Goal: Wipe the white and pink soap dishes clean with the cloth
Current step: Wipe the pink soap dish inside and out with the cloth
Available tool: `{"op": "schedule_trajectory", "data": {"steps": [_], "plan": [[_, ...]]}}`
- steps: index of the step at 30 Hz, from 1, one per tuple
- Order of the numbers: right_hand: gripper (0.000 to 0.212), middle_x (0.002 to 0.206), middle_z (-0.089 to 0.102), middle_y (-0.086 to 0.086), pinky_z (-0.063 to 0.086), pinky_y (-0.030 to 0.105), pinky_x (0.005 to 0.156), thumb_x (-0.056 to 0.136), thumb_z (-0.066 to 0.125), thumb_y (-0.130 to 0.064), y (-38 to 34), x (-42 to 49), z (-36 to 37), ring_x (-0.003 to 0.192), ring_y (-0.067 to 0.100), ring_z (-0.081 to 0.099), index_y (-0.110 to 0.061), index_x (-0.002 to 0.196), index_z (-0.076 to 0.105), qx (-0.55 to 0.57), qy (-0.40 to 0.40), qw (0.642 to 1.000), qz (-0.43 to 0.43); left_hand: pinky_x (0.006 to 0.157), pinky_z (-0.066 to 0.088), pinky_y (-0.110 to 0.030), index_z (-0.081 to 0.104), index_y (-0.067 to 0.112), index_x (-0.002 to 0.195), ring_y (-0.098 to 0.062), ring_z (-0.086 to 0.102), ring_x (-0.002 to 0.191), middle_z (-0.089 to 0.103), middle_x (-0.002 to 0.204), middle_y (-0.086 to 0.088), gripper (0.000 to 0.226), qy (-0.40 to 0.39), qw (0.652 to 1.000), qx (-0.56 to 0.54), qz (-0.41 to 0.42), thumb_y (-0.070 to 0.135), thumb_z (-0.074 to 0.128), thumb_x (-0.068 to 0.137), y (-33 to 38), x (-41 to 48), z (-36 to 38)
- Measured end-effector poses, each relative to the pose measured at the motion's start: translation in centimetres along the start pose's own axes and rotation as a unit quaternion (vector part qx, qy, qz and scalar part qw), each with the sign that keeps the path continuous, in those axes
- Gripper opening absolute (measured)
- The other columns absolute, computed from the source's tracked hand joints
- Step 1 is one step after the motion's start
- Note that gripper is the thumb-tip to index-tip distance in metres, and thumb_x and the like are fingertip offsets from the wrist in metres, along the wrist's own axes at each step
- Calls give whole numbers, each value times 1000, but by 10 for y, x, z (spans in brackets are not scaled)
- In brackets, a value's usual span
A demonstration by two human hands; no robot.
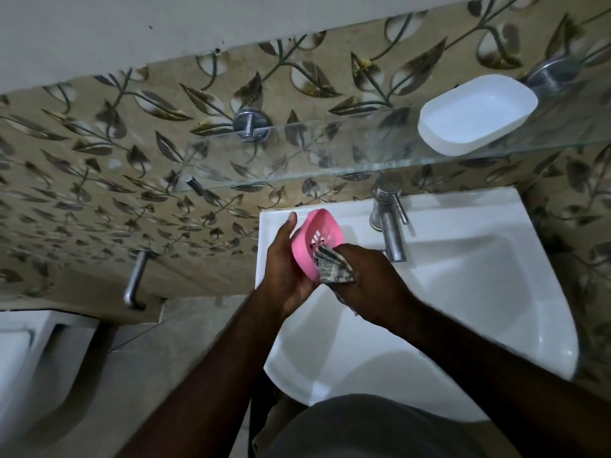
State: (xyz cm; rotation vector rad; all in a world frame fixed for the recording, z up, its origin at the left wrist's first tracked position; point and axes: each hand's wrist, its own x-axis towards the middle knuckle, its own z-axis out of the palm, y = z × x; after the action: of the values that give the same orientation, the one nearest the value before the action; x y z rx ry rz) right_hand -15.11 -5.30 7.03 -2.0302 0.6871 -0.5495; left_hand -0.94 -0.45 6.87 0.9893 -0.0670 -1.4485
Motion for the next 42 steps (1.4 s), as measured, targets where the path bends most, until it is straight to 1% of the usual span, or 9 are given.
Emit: {"op": "schedule_trajectory", "data": {"steps": [6, 9, 13, 16, 22, 28, 33, 39, 42], "plan": [[37, 47, 56, -14, 34, 15, 39, 79, 63, -8, -20, -7, 12, 38, 6, 51, -38, 62, 51, 116, 32, 991, 52, 90, 48, -39, 57, 13, 125, -25, 60, 91, 62, 104, -9, 86, 4, 989, -73, 126, 35, 84, 47, -13, 1, 2], [22, 72, 66, -13, 46, 21, 57, 77, 66, -11, -20, -15, 15, 63, 7, 61, -31, 87, 65, 58, 40, 997, -2, 109, 30, -56, 58, 13, 126, -31, 53, 101, 59, 112, -12, 85, -17, 990, -75, 117, 33, 79, 46, -9, 0, 1], [35, 110, 69, 7, 49, 25, 86, 77, 56, -7, 4, -7, 4, 98, 23, 64, -11, 111, 66, -59, -4, 995, -78, 83, 51, -40, 60, 12, 123, -29, 60, 89, 60, 107, -13, 90, -15, 992, -79, 92, 29, 82, 38, -3, -5, 3], [37, 102, 71, 5, 53, 37, 81, 71, 53, -9, 3, 2, 1, 94, 24, 66, -13, 105, 68, -50, 10, 998, -47, 73, 53, -32, 59, 10, 119, -26, 61, 82, 60, 100, -11, 88, 2, 991, -94, 95, 28, 82, 36, -2, -6, 7], [30, 83, 62, -16, 48, 21, 63, 71, 61, -6, -27, -8, 11, 72, 5, 59, -22, 96, 68, 55, 8, 998, -25, 113, 21, -57, 56, 12, 127, -35, 45, 112, 50, 126, -16, 90, -27, 989, -89, 114, 29, 79, 42, 7, -5, 3], [43, 105, 70, 0, 49, 24, 83, 69, 56, -1, 4, 4, -3, 96, 21, 66, -16, 107, 70, -52, 3, 997, -55, 77, 50, -33, 53, 15, 125, -26, 58, 87, 58, 104, -9, 95, -10, 994, -86, 67, 26, 83, 35, 5, -8, 8], [35, 99, 66, -8, 48, 15, 79, 72, 64, -9, -26, -11, 4, 92, 8, 62, -20, 105, 69, 27, 18, 998, -49, 110, 30, -50, 55, 12, 127, -33, 47, 107, 51, 121, -15, 92, -17, 989, -98, 110, 28, 80, 39, 5, -5, 12], [42, 109, 68, 2, 53, 39, 82, 71, 59, 0, 17, 7, -11, 98, 25, 65, -15, 110, 67, -88, 1, 992, -86, 74, 50, -31, 52, 13, 127, -26, 56, 87, 55, 104, -10, 88, -29, 995, -75, 55, 26, 78, 44, 6, -8, 13], [35, 92, 65, -7, 50, 18, 76, 69, 58, -4, 7, 6, -8, 85, 9, 65, -15, 100, 70, -34, 16, 998, -53, 79, 47, -32, 51, 12, 124, -25, 56, 89, 55, 106, -9, 91, -14, 994, -74, 77, 25, 81, 39, 6, -7, 16]]}}
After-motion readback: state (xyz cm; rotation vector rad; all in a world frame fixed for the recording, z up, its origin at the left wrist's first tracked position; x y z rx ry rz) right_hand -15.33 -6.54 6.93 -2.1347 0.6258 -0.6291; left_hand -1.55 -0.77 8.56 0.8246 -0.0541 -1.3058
